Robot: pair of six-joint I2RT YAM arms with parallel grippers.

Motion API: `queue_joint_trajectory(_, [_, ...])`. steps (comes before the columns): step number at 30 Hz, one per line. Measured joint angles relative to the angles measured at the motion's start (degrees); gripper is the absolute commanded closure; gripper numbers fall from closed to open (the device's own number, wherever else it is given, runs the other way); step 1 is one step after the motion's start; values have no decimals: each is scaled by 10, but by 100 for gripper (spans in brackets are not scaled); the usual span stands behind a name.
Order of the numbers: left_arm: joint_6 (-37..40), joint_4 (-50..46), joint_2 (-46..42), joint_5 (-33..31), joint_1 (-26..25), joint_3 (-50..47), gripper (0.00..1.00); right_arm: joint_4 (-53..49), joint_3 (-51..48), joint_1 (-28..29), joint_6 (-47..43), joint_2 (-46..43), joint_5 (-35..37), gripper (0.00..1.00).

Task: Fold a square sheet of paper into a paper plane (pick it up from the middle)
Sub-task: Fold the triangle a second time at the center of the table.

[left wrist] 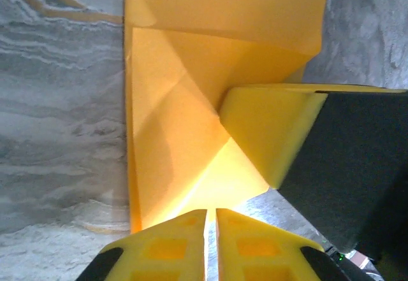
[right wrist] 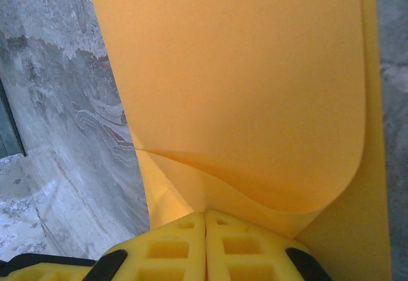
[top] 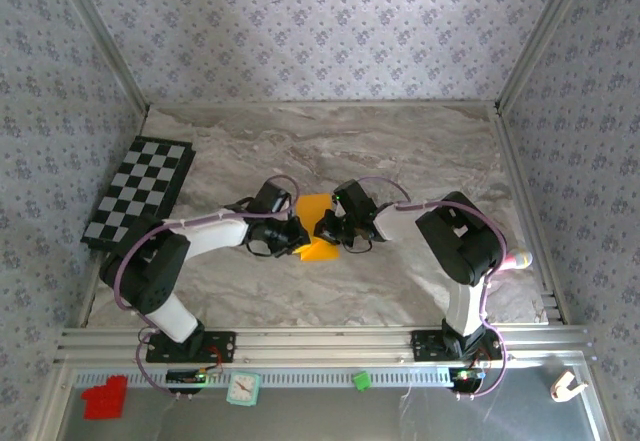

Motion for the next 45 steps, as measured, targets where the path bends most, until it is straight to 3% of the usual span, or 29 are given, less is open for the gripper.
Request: queue_joint_trajectory(45, [94,-15,75,10,-10,37,96,-3,0,-2,5,2,-3,94])
